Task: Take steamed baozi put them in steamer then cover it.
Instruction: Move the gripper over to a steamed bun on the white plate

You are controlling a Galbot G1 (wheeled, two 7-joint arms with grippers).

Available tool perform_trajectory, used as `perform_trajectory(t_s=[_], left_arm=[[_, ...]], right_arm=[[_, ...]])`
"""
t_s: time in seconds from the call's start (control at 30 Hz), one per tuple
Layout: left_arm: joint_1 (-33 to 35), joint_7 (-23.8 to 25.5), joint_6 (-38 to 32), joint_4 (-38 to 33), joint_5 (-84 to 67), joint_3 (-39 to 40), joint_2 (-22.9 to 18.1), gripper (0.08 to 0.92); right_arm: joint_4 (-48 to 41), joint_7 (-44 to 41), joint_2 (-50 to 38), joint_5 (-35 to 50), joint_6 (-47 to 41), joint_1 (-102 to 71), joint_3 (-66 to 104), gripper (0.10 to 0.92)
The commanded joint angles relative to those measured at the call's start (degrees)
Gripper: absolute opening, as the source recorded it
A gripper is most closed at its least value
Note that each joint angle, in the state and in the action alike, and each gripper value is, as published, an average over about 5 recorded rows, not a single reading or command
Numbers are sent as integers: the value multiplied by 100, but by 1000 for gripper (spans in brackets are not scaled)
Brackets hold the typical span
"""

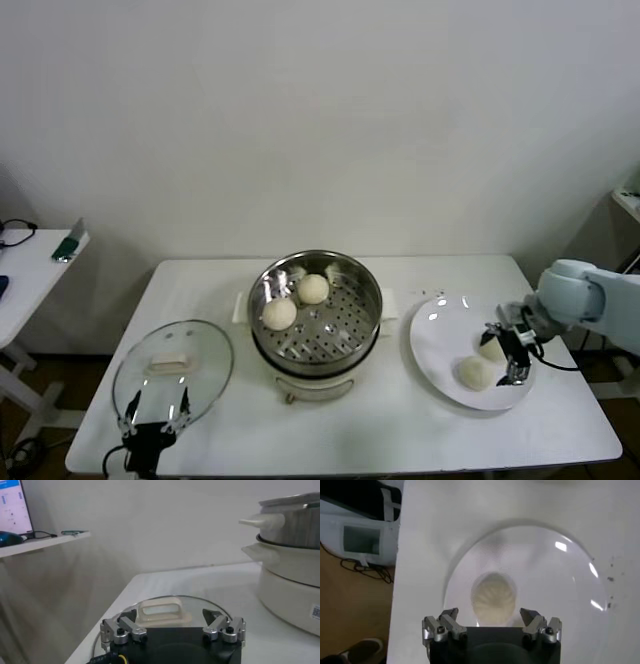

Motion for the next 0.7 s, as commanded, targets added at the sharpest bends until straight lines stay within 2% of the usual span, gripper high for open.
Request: perform_trajectory(t_s=[0.03, 0.53, 0.7], left_arm=[[6, -1, 0, 2, 0, -1, -3, 823], [5, -10, -7, 43, 11, -17, 22, 823], [11, -13, -14, 39, 26, -9, 11, 823]], right_arm=[[-359, 158, -89, -403, -112, -1464, 1209, 823], [-748, 392, 499, -369, -250, -2070, 1828, 821], [-731, 341, 532, -356, -249, -2044, 1805, 771]])
